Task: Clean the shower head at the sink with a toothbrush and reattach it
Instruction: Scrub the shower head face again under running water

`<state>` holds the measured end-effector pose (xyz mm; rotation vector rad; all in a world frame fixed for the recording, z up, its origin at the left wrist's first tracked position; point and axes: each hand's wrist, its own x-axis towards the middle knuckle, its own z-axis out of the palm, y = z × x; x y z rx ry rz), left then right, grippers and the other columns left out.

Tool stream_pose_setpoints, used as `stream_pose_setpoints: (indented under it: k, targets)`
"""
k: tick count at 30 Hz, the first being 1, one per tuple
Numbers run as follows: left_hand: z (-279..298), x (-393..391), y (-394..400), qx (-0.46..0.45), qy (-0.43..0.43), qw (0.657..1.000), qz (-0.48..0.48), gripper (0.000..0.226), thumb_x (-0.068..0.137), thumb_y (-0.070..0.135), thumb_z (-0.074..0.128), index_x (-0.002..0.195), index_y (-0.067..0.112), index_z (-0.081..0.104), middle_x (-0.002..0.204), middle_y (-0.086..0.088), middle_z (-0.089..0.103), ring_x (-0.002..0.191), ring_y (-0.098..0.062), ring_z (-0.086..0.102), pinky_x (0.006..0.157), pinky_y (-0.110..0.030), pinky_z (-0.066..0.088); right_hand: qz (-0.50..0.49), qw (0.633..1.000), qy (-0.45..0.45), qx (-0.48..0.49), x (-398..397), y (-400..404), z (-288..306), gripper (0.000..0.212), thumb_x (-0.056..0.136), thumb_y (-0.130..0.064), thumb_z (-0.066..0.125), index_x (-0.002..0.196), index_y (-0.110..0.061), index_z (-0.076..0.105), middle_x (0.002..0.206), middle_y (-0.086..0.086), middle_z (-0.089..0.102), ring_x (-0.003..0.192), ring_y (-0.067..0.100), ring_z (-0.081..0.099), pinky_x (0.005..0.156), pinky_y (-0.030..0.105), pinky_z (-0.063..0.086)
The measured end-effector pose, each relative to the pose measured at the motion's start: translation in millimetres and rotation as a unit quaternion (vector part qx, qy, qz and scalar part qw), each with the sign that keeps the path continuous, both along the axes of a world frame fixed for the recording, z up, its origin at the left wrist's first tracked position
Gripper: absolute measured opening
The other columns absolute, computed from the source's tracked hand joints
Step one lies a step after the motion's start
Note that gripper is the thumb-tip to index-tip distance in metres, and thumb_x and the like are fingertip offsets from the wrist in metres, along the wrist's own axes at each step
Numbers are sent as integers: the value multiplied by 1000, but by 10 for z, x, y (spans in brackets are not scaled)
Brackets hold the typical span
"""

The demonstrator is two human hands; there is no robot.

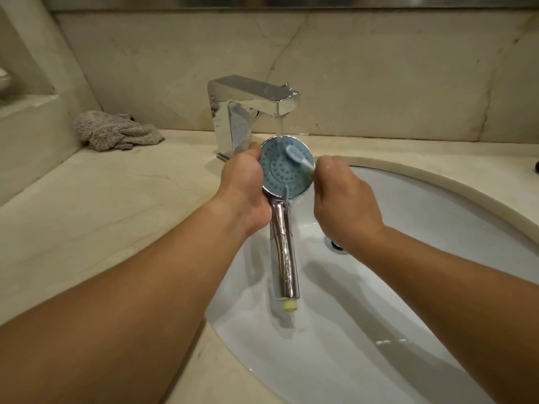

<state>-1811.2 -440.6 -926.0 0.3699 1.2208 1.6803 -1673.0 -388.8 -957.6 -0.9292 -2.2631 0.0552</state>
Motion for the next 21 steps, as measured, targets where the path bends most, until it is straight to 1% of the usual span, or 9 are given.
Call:
stream_pose_setpoints:
  k: [2, 5, 7, 9, 12, 15, 17, 19, 21]
  targets:
    - [14, 3, -5, 5, 1, 1000, -5, 51, 110, 40, 29, 133, 9, 63, 119, -20, 75, 105, -37, 74, 82, -52, 63, 16, 1000, -15, 13, 6, -18, 13, 8, 95, -11, 47, 90, -15, 43, 83, 4, 44, 52, 24, 35, 45, 31, 25]
    - [24, 20, -9, 19, 11, 1000, -16, 53, 110, 41, 30, 133, 8, 65, 121, -17, 75, 111, -35, 72, 94, -52, 60, -41, 998, 21, -42, 20, 63, 92, 18, 97, -13, 40, 85, -22, 31, 80, -1, 38, 55, 22, 38, 46, 33, 25]
    - [47, 31, -30, 26, 17, 999, -36, 54, 109, 37, 30, 127, 3, 68, 121, -19, 74, 114, -36, 71, 97, -51, 58, 4, 1000, -18, 7, -8, -14, 78, 16, 96, -11, 46, 87, -19, 35, 84, 3, 43, 53, 22, 39, 45, 33, 30]
    - [65, 43, -46, 38, 16, 998, -52, 51, 107, 32, 33, 122, 1, 70, 119, -21, 74, 113, -37, 71, 94, -50, 60, 24, 998, -40, 31, -9, -56, 78, 11, 92, -8, 50, 90, -15, 42, 87, 7, 46, 53, 27, 42, 46, 39, 39]
    - [45, 55, -43, 48, 25, 997, -51, 45, 107, 28, 37, 122, 1, 70, 120, -20, 75, 112, -36, 72, 95, -52, 60, -36, 999, 7, -25, 13, 39, 159, 12, 92, -10, 43, 89, -18, 36, 86, 4, 42, 60, 29, 43, 49, 38, 34]
    - [36, 60, -43, 39, 14, 997, -62, 48, 106, 28, 35, 122, 0, 69, 119, -22, 74, 111, -36, 72, 89, -49, 62, 37, 996, -51, 71, -12, -28, 81, 16, 84, -3, 55, 91, -13, 44, 86, 9, 47, 52, 31, 42, 43, 39, 39]
    - [42, 59, -39, 45, 9, 997, -65, 47, 107, 29, 34, 119, 1, 70, 116, -20, 76, 106, -33, 74, 84, -46, 63, 28, 996, -58, 60, -11, -5, 107, 16, 83, -3, 55, 93, -11, 46, 86, 10, 48, 53, 31, 42, 43, 39, 40]
    - [48, 68, -48, 52, 11, 996, -67, 46, 107, 28, 35, 119, 2, 70, 117, -20, 76, 107, -33, 74, 88, -48, 62, -19, 999, -31, 29, 4, 65, 154, 12, 88, -7, 51, 96, -13, 45, 87, 7, 45, 55, 28, 40, 45, 37, 37]
    - [46, 71, -54, 46, 8, 996, -71, 46, 106, 27, 35, 121, 0, 70, 120, -21, 74, 107, -33, 73, 85, -46, 63, 22, 996, -48, 76, -1, 39, 118, 19, 83, -4, 57, 92, -14, 43, 83, 6, 43, 50, 22, 31, 42, 31, 28]
